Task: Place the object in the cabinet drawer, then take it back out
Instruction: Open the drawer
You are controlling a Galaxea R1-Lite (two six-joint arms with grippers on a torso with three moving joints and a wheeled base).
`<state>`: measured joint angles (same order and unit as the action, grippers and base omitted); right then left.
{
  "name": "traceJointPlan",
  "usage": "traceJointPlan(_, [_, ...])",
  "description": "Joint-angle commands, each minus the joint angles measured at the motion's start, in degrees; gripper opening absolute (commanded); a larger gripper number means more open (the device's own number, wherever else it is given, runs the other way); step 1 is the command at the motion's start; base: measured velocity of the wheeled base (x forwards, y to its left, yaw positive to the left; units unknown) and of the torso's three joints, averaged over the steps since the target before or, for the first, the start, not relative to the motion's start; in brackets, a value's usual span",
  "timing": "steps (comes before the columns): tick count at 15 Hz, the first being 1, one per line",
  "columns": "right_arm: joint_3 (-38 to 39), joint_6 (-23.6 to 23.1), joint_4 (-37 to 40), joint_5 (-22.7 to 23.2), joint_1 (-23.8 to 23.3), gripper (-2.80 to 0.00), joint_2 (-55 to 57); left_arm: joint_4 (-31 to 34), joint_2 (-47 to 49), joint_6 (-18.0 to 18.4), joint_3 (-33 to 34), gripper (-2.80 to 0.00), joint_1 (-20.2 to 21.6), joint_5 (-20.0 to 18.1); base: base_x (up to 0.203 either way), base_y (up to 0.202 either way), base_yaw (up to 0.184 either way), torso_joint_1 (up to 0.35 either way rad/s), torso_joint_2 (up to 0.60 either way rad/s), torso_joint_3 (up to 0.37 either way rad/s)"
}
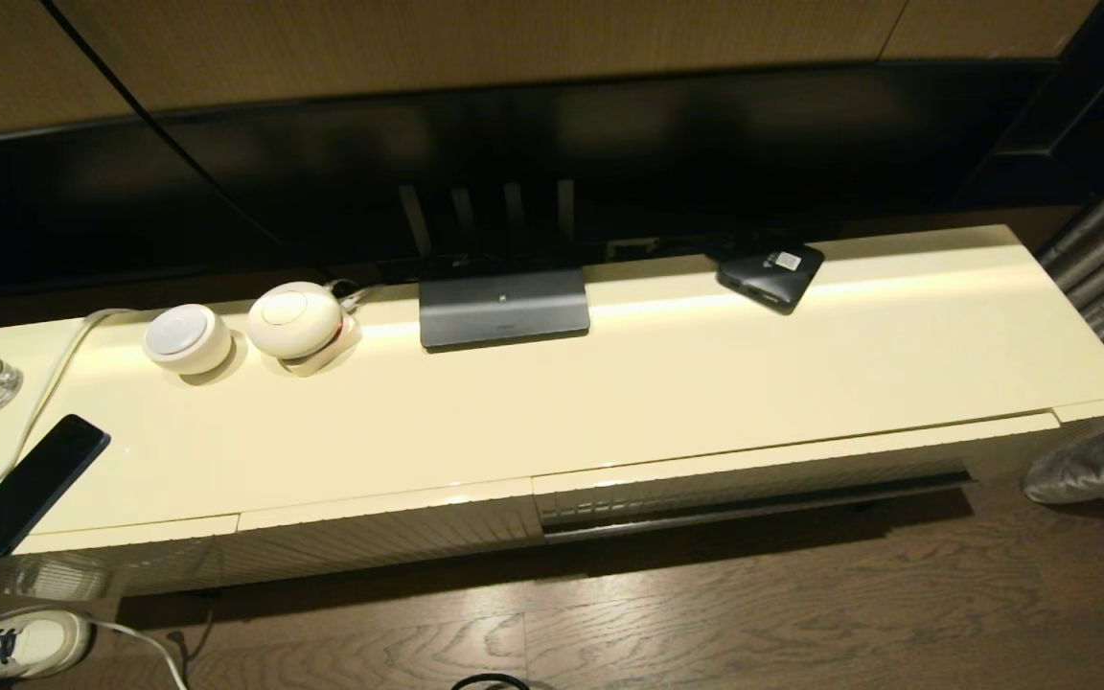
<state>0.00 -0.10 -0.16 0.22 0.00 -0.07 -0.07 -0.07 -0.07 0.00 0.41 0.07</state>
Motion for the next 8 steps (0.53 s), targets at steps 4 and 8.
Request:
traceJointPlan(4, [0.0, 0.0, 0.0, 0.0, 0.0, -2.80, 0.0, 0.0, 0.1, 0.0, 0.2, -2.80, 0.0, 0.0, 0.000, 0.000, 0.000, 0.000, 0.00, 0.000])
traceJointPlan(8, [0.0, 0.1, 0.0, 0.0, 0.0, -2.80, 0.1, 0.0, 0.1, 0.0, 0.2, -2.80, 0.0, 0.0, 0.000, 0.000, 0.000, 0.000, 0.00, 0.000])
